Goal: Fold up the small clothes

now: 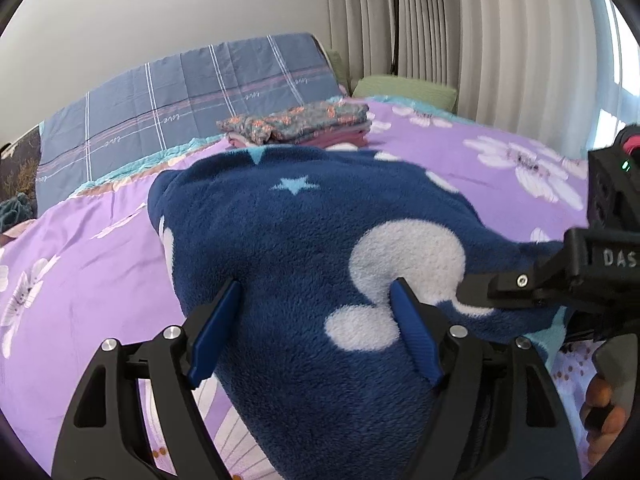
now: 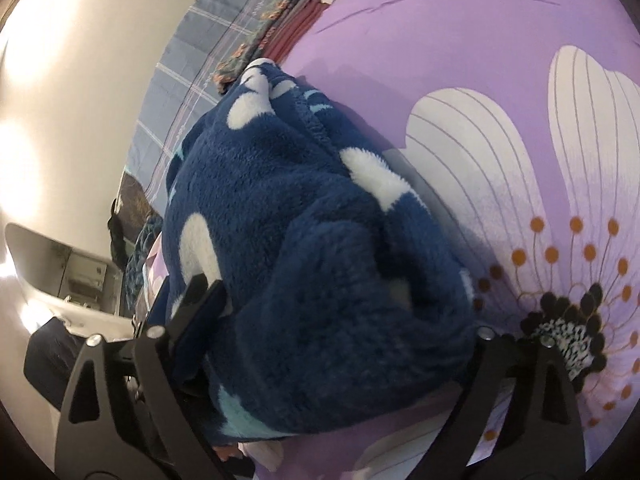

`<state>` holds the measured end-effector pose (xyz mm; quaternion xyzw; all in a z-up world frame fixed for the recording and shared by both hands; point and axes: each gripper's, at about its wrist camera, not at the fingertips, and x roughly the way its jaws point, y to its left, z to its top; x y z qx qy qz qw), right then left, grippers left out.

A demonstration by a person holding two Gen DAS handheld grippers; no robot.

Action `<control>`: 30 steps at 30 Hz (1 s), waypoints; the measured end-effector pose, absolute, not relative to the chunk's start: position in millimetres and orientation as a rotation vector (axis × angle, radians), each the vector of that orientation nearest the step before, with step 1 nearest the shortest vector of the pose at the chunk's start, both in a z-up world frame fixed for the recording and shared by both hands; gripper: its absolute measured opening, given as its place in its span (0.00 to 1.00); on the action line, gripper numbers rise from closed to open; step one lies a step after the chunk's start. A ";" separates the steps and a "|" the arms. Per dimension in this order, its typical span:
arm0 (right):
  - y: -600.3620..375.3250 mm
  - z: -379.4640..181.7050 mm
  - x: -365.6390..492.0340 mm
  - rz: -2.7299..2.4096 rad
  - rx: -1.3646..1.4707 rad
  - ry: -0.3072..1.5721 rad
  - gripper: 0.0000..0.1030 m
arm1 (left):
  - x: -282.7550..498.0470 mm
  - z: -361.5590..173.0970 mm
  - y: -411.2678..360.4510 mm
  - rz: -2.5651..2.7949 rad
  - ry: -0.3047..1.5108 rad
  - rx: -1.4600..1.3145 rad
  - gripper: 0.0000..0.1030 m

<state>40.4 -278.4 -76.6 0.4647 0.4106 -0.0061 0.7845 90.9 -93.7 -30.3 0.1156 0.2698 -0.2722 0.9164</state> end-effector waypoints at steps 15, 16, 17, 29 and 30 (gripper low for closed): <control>-279.8 -75.8 29.9 0.021 0.944 0.849 0.89 | 220.2 -39.1 -21.7 -0.623 0.806 -0.349 0.98; -279.7 -75.6 29.7 0.023 0.943 0.848 0.89 | 237.5 -46.7 -26.5 -0.630 0.851 -0.368 0.98; -279.8 -75.7 30.0 0.026 0.943 0.849 0.90 | 251.6 -53.1 -29.0 -0.641 0.878 -0.396 0.99; -272.5 -73.9 36.9 0.052 0.893 0.828 0.88 | 300.7 -66.1 -48.5 -0.701 0.852 -0.328 0.76; -271.9 -72.0 37.8 0.063 0.873 0.824 0.84 | 297.4 -62.6 -47.4 -0.700 0.837 -0.320 0.69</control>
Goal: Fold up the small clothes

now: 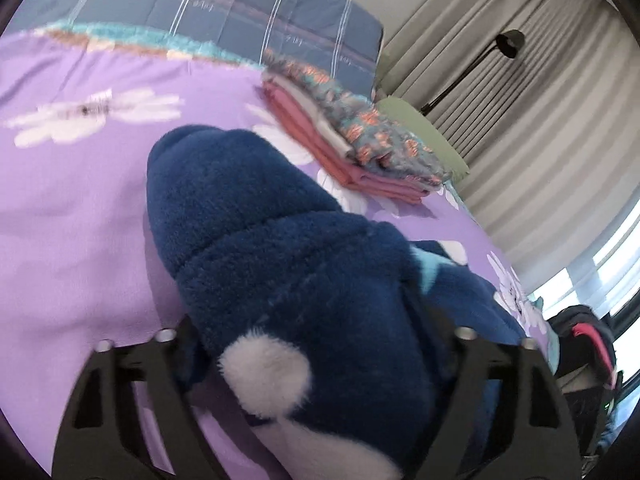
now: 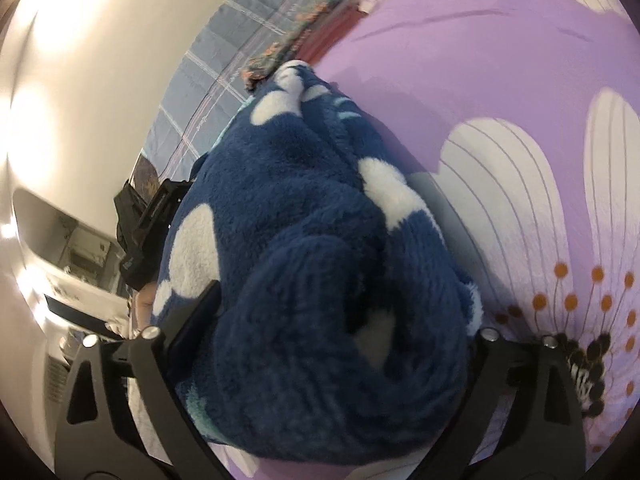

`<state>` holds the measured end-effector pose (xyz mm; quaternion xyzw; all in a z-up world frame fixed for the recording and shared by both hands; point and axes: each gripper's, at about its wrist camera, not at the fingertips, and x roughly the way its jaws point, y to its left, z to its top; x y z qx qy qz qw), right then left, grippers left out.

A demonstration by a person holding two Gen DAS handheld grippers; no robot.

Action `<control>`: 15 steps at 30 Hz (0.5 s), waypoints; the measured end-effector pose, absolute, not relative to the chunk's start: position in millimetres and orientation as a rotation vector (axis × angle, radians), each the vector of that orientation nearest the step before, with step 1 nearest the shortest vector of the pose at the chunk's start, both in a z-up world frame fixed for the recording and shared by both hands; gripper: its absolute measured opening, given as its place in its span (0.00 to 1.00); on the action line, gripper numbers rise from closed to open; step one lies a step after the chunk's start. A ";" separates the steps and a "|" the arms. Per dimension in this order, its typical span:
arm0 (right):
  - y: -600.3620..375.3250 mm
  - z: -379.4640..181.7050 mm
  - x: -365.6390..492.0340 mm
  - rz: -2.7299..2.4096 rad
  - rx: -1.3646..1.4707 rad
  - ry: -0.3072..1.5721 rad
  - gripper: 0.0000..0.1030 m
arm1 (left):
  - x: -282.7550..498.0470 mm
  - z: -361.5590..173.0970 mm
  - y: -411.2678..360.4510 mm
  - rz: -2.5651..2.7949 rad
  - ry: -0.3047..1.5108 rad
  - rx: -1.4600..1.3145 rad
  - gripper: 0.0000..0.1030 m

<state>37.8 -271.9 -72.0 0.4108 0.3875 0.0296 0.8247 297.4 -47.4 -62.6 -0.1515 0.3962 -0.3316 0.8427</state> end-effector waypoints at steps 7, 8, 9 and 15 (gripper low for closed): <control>-262.4 -14.0 44.8 0.181 0.606 0.730 0.52 | 265.8 -5.5 -34.8 -0.701 0.685 -0.249 0.56; -259.4 0.4 50.9 0.196 0.565 0.705 0.52 | 261.8 3.4 -29.9 -0.693 0.659 -0.237 0.56; -258.2 8.1 55.9 0.206 0.549 0.692 0.52 | 257.5 18.1 -22.5 -0.666 0.617 -0.218 0.57; -236.5 74.4 148.4 0.383 0.415 0.601 0.52 | 266.9 79.8 49.1 -0.506 0.455 -0.264 0.57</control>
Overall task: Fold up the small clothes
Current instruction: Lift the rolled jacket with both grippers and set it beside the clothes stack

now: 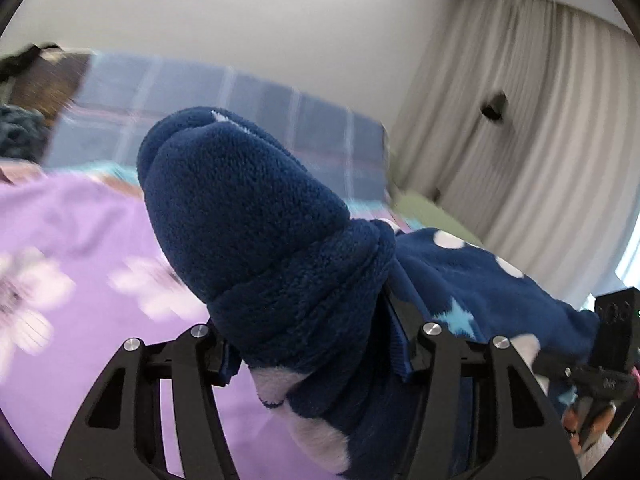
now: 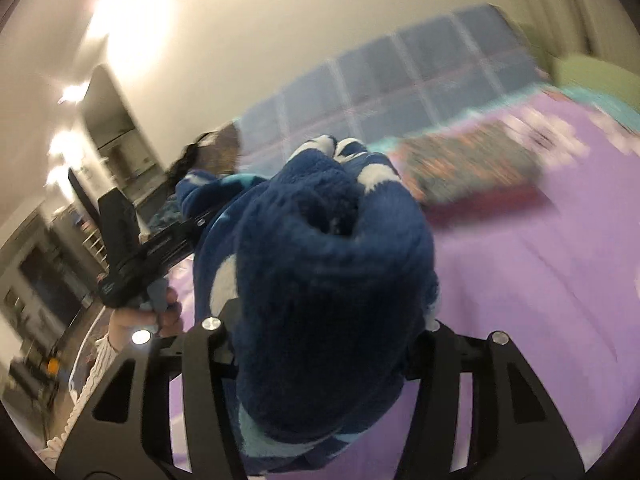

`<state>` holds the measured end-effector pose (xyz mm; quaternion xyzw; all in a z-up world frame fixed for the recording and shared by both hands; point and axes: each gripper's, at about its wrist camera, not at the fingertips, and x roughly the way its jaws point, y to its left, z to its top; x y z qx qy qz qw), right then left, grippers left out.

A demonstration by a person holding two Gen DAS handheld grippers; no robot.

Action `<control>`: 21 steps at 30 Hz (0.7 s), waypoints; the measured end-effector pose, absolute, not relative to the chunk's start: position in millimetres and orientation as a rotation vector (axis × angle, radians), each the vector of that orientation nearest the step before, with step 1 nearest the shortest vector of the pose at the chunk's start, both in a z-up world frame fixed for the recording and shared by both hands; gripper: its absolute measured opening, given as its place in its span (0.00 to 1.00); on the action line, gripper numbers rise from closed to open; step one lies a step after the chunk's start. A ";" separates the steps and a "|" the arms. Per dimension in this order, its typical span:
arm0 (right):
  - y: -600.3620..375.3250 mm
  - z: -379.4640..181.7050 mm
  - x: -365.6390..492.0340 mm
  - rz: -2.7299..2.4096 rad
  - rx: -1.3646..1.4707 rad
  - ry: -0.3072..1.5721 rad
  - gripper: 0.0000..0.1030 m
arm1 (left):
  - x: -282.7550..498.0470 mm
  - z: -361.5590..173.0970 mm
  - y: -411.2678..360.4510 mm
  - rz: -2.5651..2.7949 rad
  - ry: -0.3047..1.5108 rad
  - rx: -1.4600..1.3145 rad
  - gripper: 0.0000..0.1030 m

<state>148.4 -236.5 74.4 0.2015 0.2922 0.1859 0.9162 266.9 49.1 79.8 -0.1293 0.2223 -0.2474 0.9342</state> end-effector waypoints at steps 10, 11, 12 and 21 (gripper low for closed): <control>-140.7 102.5 383.9 0.537 0.351 0.647 0.52 | 382.5 120.7 132.4 -0.178 0.384 -0.226 0.57; -135.6 102.1 401.2 0.530 0.345 0.648 0.52 | 396.7 118.0 136.9 -0.151 0.379 -0.230 0.57; -126.4 100.2 424.2 0.519 0.332 0.651 0.51 | 410.3 113.4 139.9 -0.127 0.376 -0.232 0.57; -94.3 39.3 522.6 0.411 0.285 0.687 0.47 | 491.3 28.5 156.4 -0.029 0.490 -0.266 0.57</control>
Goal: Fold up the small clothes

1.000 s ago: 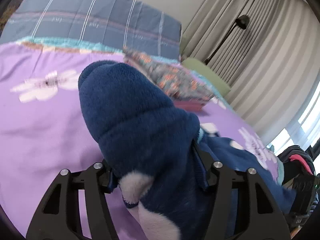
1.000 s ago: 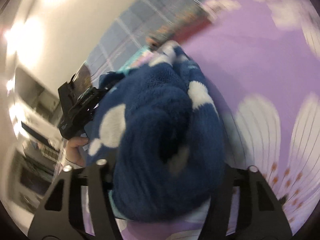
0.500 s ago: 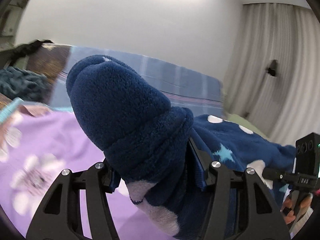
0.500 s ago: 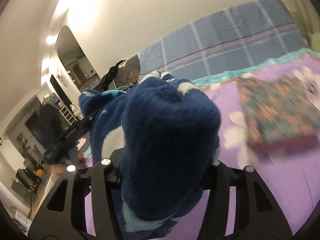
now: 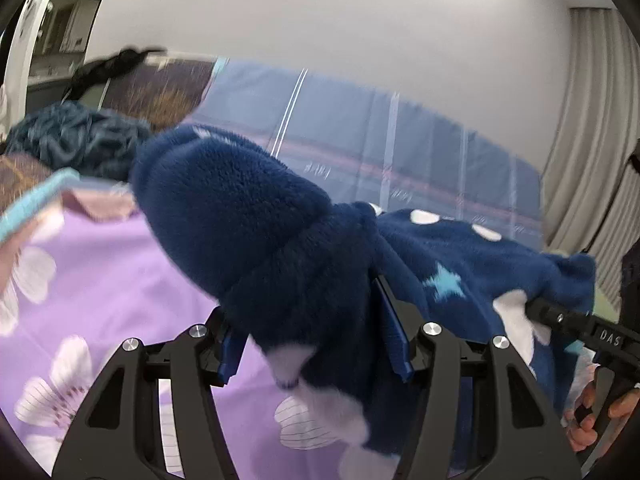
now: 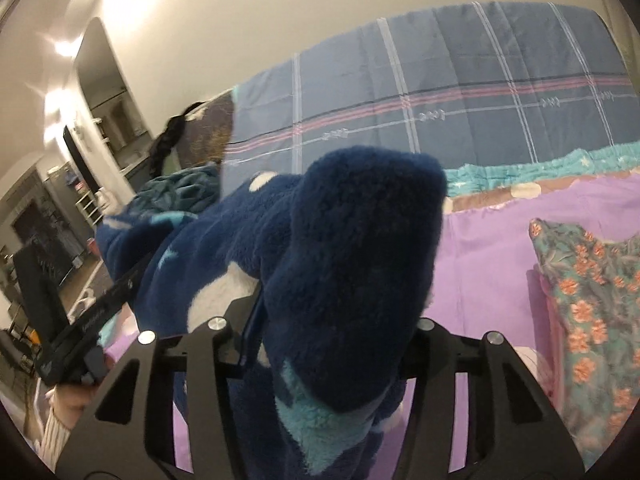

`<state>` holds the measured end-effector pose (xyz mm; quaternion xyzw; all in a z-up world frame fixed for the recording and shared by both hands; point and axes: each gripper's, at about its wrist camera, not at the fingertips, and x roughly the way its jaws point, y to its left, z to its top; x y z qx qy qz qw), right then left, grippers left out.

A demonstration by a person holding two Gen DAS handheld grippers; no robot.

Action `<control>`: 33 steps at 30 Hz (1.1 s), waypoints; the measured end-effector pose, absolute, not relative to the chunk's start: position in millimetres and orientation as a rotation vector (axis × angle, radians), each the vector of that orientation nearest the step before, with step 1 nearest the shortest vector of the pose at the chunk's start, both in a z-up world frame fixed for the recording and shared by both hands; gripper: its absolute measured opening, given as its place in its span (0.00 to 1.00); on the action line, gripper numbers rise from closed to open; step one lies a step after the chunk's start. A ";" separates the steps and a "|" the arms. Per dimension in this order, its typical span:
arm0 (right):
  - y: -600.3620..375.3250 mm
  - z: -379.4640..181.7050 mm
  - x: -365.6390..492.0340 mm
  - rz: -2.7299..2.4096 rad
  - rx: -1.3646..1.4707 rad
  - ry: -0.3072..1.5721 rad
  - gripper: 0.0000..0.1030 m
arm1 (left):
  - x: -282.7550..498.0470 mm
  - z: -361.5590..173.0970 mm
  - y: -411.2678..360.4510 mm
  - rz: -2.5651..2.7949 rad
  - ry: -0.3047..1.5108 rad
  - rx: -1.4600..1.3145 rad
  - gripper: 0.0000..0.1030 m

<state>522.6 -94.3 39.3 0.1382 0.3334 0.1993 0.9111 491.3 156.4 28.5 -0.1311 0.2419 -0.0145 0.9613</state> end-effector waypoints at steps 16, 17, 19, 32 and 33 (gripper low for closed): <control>-125.1 -36.9 477.6 0.211 0.226 0.811 0.72 | 465.9 -32.2 110.5 -0.049 0.664 -0.050 0.88; -122.8 -29.6 460.5 0.230 0.196 0.804 0.81 | 456.4 -28.8 106.7 -0.064 0.656 -0.060 0.88; -119.8 -17.7 417.1 0.275 0.132 0.785 0.83 | 423.5 -23.4 94.6 -0.114 0.624 -0.070 0.91; -159.0 23.9 165.7 0.210 -0.083 0.597 0.98 | 191.1 14.9 23.8 -0.278 0.472 -0.030 0.99; -162.7 25.2 150.7 0.208 -0.075 0.596 0.98 | 179.5 17.1 22.5 -0.278 0.463 -0.034 0.99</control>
